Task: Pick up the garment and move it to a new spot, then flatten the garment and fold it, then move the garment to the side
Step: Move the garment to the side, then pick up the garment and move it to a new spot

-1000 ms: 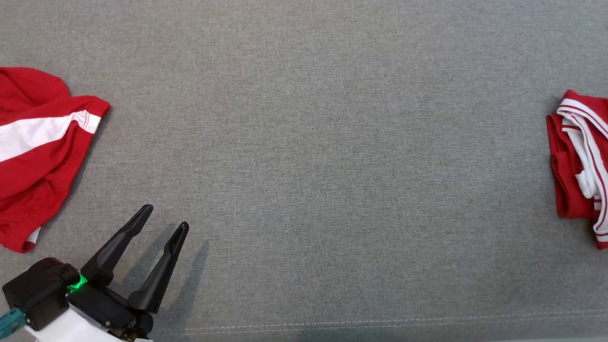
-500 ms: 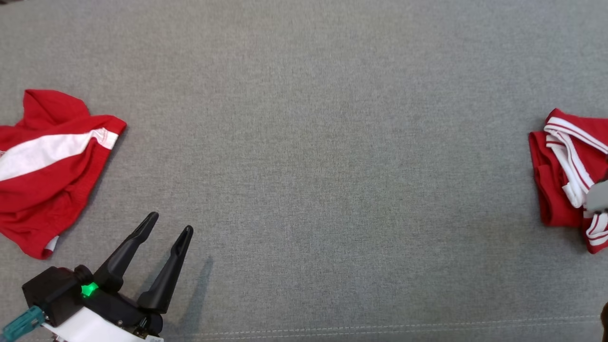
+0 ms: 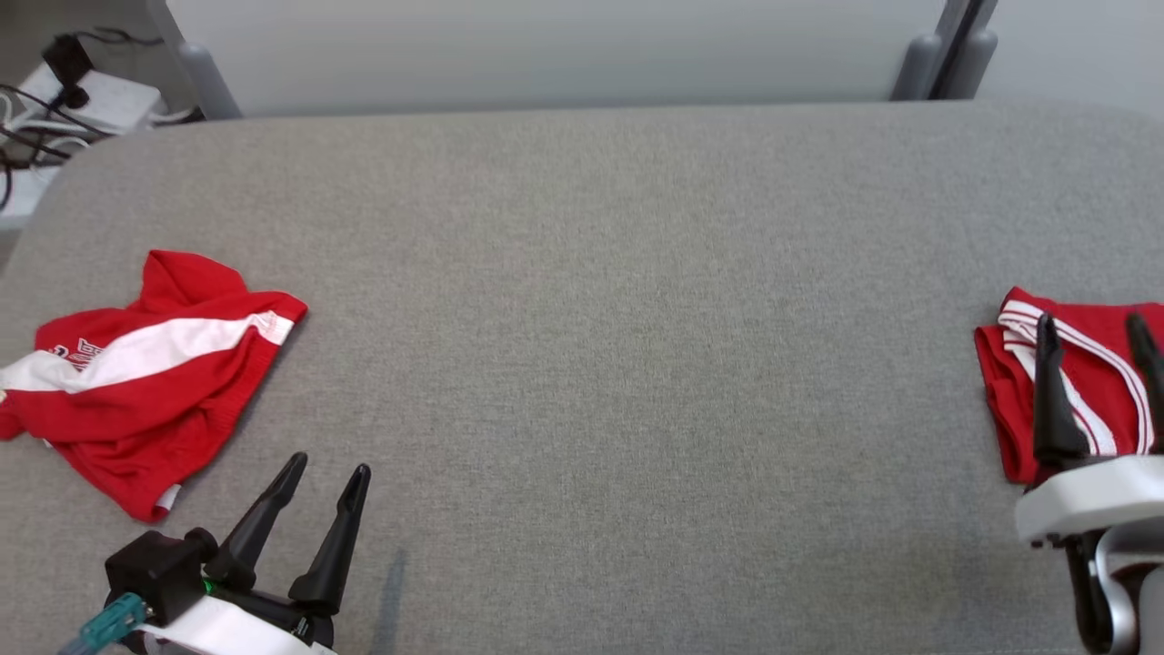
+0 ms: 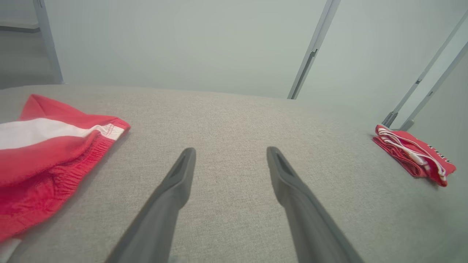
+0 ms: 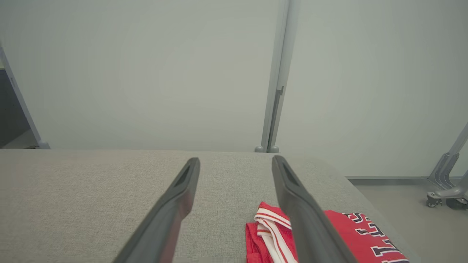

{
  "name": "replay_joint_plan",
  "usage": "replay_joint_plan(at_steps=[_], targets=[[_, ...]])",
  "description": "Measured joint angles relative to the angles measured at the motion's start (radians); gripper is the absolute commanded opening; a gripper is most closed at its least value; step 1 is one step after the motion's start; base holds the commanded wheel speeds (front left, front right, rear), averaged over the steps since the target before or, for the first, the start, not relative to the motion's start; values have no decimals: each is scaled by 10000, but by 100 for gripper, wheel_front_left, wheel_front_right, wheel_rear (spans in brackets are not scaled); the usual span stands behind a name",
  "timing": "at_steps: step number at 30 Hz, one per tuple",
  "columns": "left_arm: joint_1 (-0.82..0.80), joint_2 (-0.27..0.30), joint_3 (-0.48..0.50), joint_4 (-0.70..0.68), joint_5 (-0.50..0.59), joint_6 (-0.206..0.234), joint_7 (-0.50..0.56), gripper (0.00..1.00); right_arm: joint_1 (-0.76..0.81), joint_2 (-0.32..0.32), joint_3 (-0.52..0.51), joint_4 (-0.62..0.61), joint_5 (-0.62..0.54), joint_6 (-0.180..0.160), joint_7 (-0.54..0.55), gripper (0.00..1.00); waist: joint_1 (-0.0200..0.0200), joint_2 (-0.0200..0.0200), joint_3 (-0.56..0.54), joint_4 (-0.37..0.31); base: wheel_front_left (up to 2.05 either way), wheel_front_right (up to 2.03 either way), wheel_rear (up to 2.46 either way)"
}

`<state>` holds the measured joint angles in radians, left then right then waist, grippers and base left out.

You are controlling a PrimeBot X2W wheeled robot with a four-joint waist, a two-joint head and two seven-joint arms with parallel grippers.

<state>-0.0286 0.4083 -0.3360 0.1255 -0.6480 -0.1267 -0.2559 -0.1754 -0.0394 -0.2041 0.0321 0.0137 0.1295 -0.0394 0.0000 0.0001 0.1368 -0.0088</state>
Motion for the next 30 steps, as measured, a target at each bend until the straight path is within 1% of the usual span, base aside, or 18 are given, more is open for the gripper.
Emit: replay_joint_plan(at_steps=[3,12,17,25,30], targets=[[2,-426,171,663,332,0,0,100,482,8,201,391,211,-2,-234,100,1,0,-486,108,0,0,0],[48,-1145,773,1716,940,0,2,100,1231,17,531,1078,305,-2,-581,100,0,0,-1310,295,0,0,0],[56,-1425,1248,2031,1256,0,2,100,1375,13,573,1344,326,0,-874,100,0,0,-1488,372,0,0,0],[260,-1689,1843,2209,1680,0,2,100,1651,21,617,1755,376,-2,-1216,100,1,0,-1615,382,0,0,0],[263,-1726,2215,2084,1919,0,2,100,1651,21,679,1806,407,-2,-1377,100,1,0,-1561,406,0,0,0]])
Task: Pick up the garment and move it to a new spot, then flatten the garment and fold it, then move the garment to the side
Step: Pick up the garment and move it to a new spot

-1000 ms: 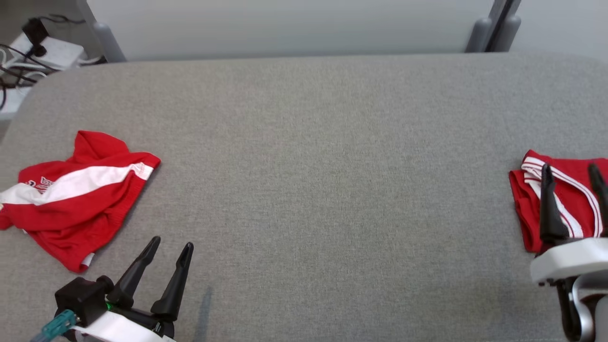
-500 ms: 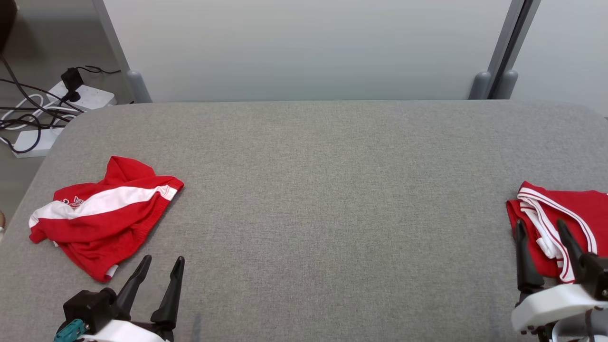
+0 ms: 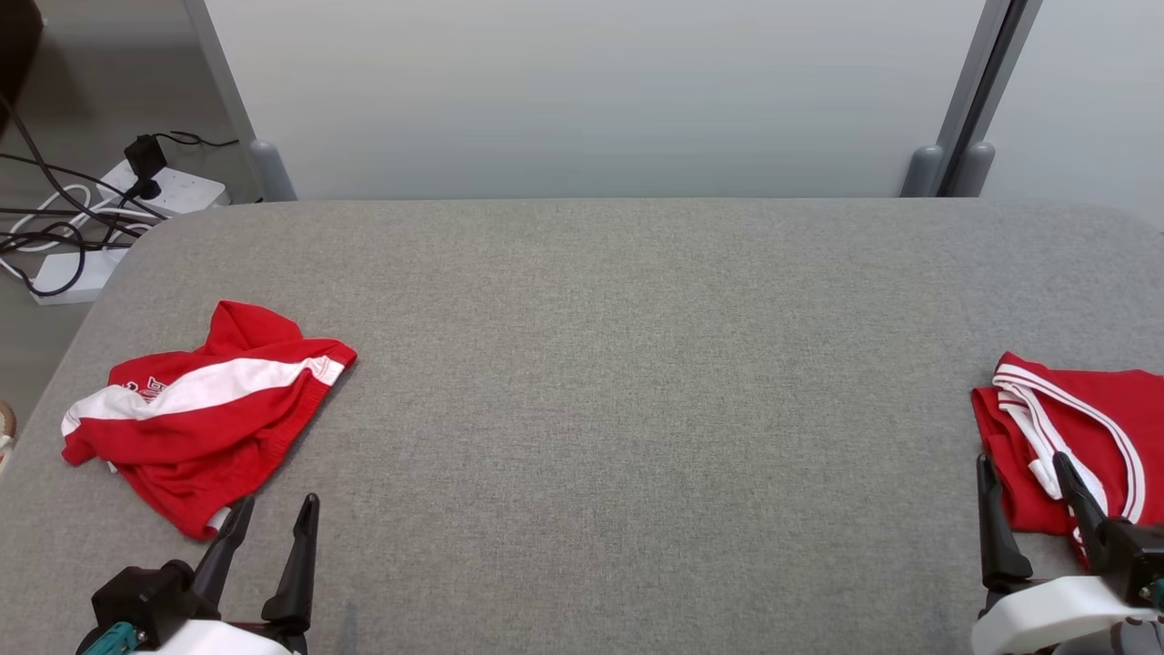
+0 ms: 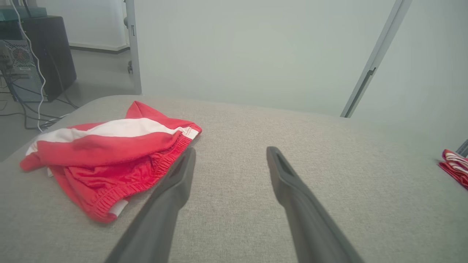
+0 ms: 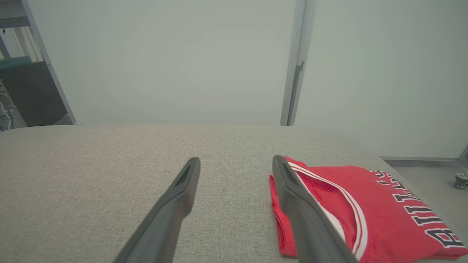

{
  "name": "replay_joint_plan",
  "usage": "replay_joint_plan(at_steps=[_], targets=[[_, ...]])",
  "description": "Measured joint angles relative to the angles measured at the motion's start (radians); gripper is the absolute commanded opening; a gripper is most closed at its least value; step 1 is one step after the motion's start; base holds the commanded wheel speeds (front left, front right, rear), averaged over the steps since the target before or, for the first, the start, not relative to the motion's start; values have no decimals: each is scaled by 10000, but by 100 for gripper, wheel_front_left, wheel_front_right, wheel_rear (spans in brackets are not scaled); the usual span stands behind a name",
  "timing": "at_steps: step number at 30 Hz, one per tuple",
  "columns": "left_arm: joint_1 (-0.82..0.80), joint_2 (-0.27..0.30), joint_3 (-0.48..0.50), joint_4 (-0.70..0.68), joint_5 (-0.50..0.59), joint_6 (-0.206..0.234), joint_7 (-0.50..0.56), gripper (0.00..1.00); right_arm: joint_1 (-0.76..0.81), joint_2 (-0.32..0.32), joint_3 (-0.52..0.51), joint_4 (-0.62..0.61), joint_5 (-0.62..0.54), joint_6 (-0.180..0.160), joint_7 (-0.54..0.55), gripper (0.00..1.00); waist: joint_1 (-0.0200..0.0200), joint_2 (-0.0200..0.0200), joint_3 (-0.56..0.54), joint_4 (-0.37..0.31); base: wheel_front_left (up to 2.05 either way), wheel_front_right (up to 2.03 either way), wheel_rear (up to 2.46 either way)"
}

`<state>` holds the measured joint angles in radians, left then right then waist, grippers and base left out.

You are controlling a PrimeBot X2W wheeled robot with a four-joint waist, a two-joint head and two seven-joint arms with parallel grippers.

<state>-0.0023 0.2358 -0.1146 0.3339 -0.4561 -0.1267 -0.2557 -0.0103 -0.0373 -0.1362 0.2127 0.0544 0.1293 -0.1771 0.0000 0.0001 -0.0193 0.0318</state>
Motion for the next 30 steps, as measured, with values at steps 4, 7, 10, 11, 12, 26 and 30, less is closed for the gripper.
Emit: replay_joint_plan(at_steps=[4,7,10,11,12,26,30], targets=[[29,-48,134,-48,240,0,0,100,-5,0,84,182,0,0,-98,100,0,-1,45,65,0,0,0],[137,-58,167,-61,249,0,0,100,-7,0,92,288,4,0,-186,100,0,0,55,109,0,0,0],[173,-67,188,-48,249,0,0,100,-12,0,138,313,31,0,-188,100,0,0,57,182,0,0,0],[172,-71,199,-46,251,0,0,100,-12,0,144,322,33,0,-205,100,-1,0,59,229,0,0,0],[172,-84,236,-42,251,0,0,100,-13,-2,155,330,33,0,-219,100,0,0,63,287,0,0,0],[135,12,984,339,56,0,0,100,-812,-25,1348,991,334,0,-316,100,0,0,282,2172,0,0,0],[124,67,1032,458,-178,0,0,100,-1090,-21,1513,1237,330,0,-353,100,0,-1,362,2791,0,0,0]])
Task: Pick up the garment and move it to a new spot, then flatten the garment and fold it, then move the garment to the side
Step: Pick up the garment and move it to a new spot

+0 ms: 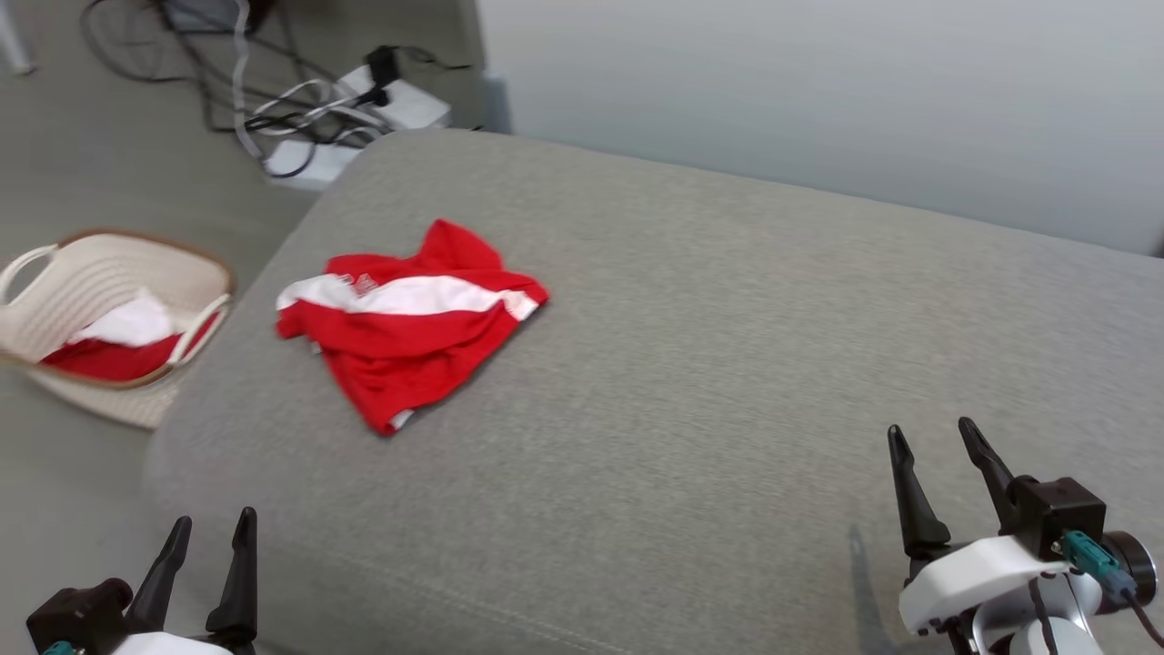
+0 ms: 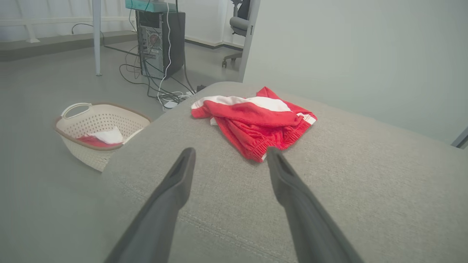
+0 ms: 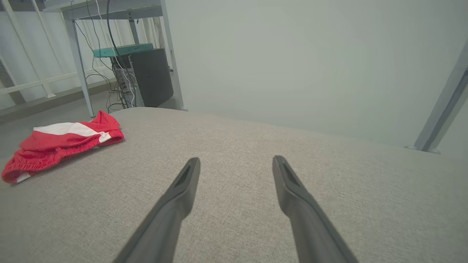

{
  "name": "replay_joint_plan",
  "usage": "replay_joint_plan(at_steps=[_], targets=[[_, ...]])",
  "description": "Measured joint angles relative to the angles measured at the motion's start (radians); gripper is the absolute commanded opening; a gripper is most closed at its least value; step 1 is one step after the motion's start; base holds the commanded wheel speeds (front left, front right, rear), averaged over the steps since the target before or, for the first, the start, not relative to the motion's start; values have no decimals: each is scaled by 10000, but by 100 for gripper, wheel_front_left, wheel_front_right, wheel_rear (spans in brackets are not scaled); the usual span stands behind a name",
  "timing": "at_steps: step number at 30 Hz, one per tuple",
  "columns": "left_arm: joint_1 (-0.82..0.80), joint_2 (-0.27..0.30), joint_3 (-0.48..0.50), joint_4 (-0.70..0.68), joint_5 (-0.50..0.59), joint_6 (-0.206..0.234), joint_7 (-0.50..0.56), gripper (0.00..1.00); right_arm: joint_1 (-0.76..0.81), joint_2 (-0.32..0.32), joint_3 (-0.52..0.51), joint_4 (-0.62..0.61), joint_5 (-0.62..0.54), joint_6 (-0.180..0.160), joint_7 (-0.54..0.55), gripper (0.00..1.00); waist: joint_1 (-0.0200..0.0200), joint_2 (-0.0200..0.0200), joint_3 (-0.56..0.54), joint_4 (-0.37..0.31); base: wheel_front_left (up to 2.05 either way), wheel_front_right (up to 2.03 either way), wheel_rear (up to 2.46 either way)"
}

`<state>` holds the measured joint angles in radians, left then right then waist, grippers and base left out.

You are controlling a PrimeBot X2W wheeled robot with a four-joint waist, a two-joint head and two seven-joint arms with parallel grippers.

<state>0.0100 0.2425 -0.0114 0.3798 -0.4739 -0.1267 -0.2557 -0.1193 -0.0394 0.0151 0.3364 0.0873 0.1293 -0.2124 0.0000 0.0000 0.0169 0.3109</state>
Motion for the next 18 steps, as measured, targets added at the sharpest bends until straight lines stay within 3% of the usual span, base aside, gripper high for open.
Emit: replay_joint_plan(at_steps=[10,14,18], targets=[[-223,107,-73,575,-305,0,0,100,-653,-19,240,650,-31,0,-38,100,0,0,249,1932,0,0,0],[-226,257,-190,635,-418,0,0,100,-824,-21,316,721,-31,0,-40,100,0,0,381,2135,0,0,0],[-382,456,-729,633,-1045,0,0,100,-830,-25,357,834,-31,0,-56,100,0,0,476,1919,0,0,0]])
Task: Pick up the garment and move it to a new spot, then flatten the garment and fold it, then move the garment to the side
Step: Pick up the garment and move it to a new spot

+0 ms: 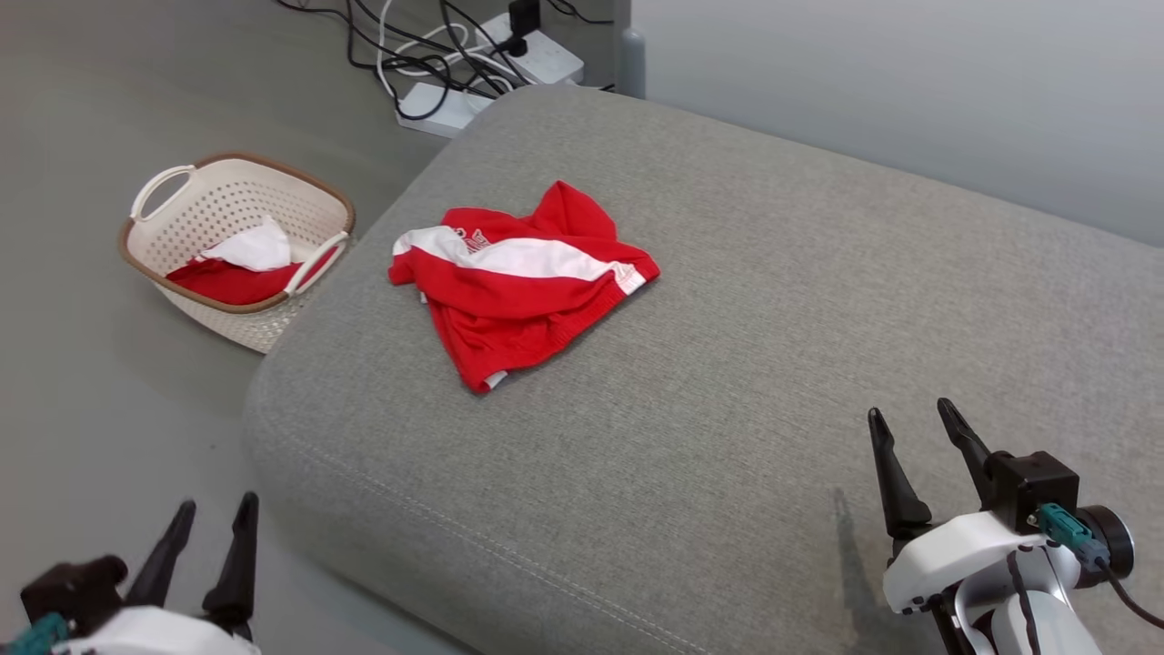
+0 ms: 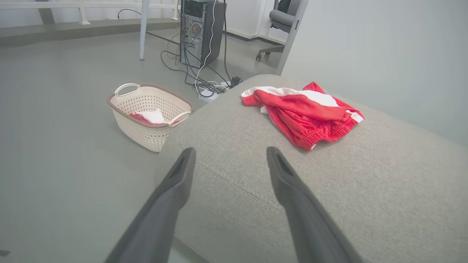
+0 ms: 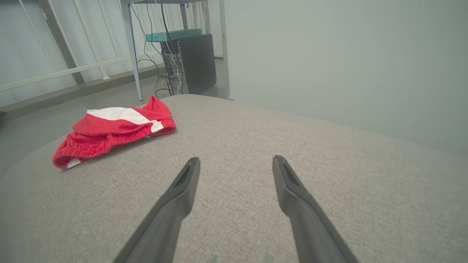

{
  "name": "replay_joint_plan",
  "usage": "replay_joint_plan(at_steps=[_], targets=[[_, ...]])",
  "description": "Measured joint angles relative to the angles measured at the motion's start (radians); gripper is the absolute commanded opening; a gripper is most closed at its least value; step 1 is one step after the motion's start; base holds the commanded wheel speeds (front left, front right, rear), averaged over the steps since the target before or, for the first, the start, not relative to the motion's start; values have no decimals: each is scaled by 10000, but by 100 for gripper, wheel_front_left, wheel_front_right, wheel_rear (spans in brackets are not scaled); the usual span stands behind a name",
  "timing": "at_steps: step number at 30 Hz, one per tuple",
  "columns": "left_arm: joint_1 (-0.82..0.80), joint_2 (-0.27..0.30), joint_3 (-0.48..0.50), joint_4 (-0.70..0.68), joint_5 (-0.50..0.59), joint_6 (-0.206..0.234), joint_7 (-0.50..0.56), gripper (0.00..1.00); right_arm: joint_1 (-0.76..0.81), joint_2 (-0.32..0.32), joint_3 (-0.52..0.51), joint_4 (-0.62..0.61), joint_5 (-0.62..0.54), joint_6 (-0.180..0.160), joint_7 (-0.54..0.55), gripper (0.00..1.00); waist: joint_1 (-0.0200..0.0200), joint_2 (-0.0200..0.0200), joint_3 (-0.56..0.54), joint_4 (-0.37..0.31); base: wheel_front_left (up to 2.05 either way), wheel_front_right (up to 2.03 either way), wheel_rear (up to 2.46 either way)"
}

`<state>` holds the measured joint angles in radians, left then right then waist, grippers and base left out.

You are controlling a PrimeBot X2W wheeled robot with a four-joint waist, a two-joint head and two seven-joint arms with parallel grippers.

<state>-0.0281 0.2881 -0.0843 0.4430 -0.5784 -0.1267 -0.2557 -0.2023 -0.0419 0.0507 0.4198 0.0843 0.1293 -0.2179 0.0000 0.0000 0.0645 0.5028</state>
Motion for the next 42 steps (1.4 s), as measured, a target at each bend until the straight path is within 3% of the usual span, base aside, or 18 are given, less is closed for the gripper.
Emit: replay_joint_plan(at_steps=[6,11,17,22,27,35,42], targets=[[-1468,1287,-1534,222,-1244,0,0,100,-101,-12,52,-54,-167,0,-10,100,0,0,334,-486,0,0,0],[-3263,2435,-3047,458,-2926,0,-2,100,-229,-27,251,-617,-412,0,132,100,0,0,853,-935,0,0,0],[-4767,3647,-4719,763,-4922,0,-2,100,-315,-42,560,-1701,-779,0,422,100,0,0,1581,-1644,0,0,0],[-5411,4504,-5670,773,-5931,0,-2,100,-334,-71,754,-2961,-1078,0,702,100,0,0,2161,-2410,0,0,0],[-5591,4886,-6090,602,-6387,0,0,100,-89,-94,859,-4109,-1216,0,886,100,0,0,2607,-3257,0,0,0],[-5531,4916,-6234,460,-6636,0,-2,100,979,-86,725,-5317,-1296,0,1047,100,0,0,3130,-4461,0,0,0],[-5514,5200,-5342,2209,-5524,0,-2,100,1503,-59,631,-6013,-1292,0,1014,100,0,0,3577,-5207,0,0,0]])
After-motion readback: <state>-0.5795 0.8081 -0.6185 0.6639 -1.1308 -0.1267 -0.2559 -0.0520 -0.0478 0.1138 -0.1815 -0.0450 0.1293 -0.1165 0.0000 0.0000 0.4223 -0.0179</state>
